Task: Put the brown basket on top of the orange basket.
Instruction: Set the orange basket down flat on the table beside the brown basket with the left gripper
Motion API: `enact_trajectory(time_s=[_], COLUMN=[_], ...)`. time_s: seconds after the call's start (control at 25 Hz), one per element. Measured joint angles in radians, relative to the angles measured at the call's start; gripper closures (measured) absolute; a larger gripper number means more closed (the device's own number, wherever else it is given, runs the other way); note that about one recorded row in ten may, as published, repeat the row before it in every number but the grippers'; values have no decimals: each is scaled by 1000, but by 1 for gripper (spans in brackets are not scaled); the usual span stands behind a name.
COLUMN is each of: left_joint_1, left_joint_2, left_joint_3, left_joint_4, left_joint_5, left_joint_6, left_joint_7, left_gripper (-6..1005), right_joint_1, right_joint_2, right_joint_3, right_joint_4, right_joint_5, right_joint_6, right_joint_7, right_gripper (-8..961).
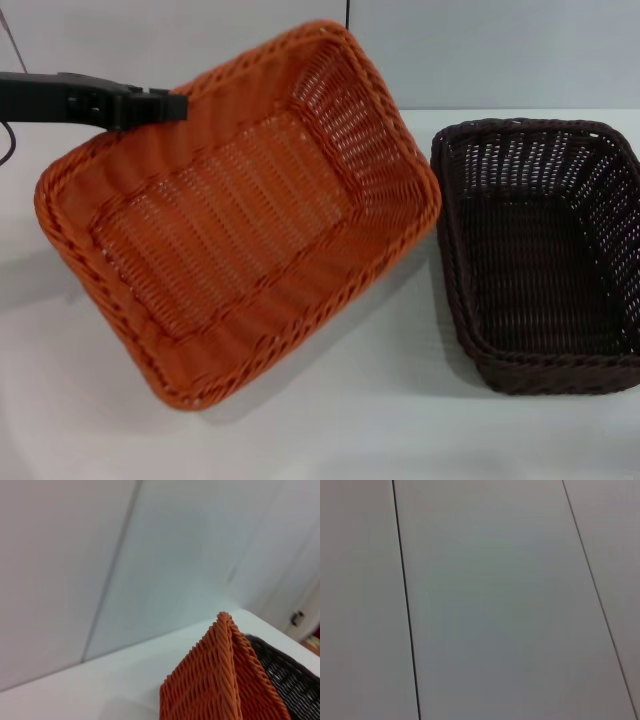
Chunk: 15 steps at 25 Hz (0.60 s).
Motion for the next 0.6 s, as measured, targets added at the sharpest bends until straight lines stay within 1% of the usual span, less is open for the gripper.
enact_trajectory(time_s=[0.04,0.16,0.2,0.24,0.28,0.32,0.36,0.44,0.56,0.6], left_joint_1=[-8,-8,-30,-41,-41,-51,-51,-71,-71,-80], left_joint_2=[7,7,28,35,35,42,42,55,55,59], left_joint_3=[1,1,3,3,3,7,7,27,27,30], left_joint_4=[-7,-7,-41,-55,-55,-68,-68,-79,-79,-86], left_joint_5=[0,0,0,0,0,1,1,26,26,40], left_joint_6=[26,26,80,102,102,117,117,124,124,127], left_joint_7=[19,19,36,43,43,46,46,63,63,69], left_gripper=[824,824,824,824,824,824,824,825,825,825], right_joint_1=[-2,-7,-8,-12,-12,-14,-16,-23,-25,-26], right_joint_2=[0,0,0,-1,-1,-1,-2,-2,-2,-2], right_joint_3=[0,0,0,0,0,0,0,-1,-1,-1], right_joint_4=[0,-2,-4,-12,-12,-17,-24,-40,-45,-46], right_joint_5=[0,0,0,0,0,0,0,-2,-3,-3], right_joint_6=[0,0,0,4,4,8,13,26,27,27], right_joint_7=[0,3,8,33,33,50,70,121,128,128], right_gripper=[370,370,370,370,370,370,370,370,370,370])
